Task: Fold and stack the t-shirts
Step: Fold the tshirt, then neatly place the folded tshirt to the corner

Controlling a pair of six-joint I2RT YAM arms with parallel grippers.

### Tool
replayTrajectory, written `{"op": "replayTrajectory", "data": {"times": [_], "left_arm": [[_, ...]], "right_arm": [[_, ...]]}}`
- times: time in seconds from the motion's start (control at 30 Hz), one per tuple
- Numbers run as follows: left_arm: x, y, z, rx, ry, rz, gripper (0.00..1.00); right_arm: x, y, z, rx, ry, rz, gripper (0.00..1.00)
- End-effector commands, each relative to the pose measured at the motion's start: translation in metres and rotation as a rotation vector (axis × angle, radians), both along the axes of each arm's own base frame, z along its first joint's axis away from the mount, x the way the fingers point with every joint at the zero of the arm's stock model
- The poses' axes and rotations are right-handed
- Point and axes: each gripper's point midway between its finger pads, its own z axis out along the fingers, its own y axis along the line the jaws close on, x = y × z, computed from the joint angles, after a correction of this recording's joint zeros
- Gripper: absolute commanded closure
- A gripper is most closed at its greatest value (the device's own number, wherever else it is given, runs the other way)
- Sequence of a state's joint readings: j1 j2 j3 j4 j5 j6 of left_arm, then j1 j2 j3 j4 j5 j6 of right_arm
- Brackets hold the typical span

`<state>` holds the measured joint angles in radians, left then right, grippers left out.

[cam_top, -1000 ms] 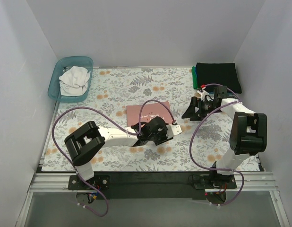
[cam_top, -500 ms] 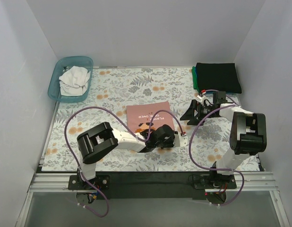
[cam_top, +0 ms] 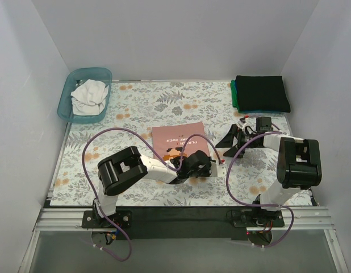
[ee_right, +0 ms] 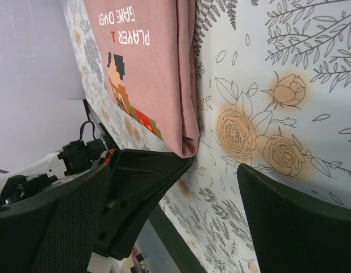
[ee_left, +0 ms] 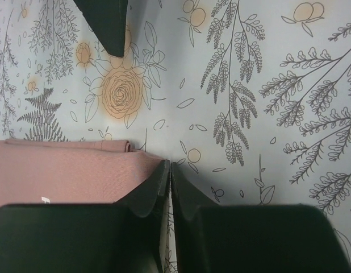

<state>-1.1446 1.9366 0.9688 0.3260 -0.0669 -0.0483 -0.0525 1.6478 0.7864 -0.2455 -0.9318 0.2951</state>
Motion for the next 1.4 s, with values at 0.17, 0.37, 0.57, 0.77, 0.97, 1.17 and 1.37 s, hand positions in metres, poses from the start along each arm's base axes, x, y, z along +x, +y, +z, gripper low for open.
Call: {"op": "replayTrajectory", "data": {"times": [0.17,0.37,0.57,0.77,0.97,1.17,1.37], "left_arm": [[-0.008,-0.003,0.04,-0.133,0.201,0.037,1.0],[-0.001,0.001,0.065,-0.219,0.285,0.056,1.0],[0.0,0.001,0.069,-0.212,0.322,0.035,0.97],[0.005,0.006,0.058,-0.149,0.259,0.013,0.68],[0.007,0.002,0.039,-0.108,0.258,-0.014,0.69],[0.008,0.008,0.012,-0.06,0.248,-0.008,0.81],[0.014,0.009,0.017,-0.08,0.252,0.014,0.93]], "right_arm": [[0.002,-0.001,-0.003,0.035,0.042,-0.083,0.02],[0.013,0.003,-0.01,0.093,0.149,-0.158,0.02],[0.023,0.006,-0.017,0.098,0.166,-0.226,0.02],[0.023,0.005,-0.015,0.094,0.151,-0.221,0.02],[0.02,0.004,-0.02,0.078,0.157,-0.23,0.02],[0.02,0.004,-0.024,0.078,0.174,-0.236,0.02],[0.017,0.006,-0.03,0.067,0.186,-0.233,0.02]]}}
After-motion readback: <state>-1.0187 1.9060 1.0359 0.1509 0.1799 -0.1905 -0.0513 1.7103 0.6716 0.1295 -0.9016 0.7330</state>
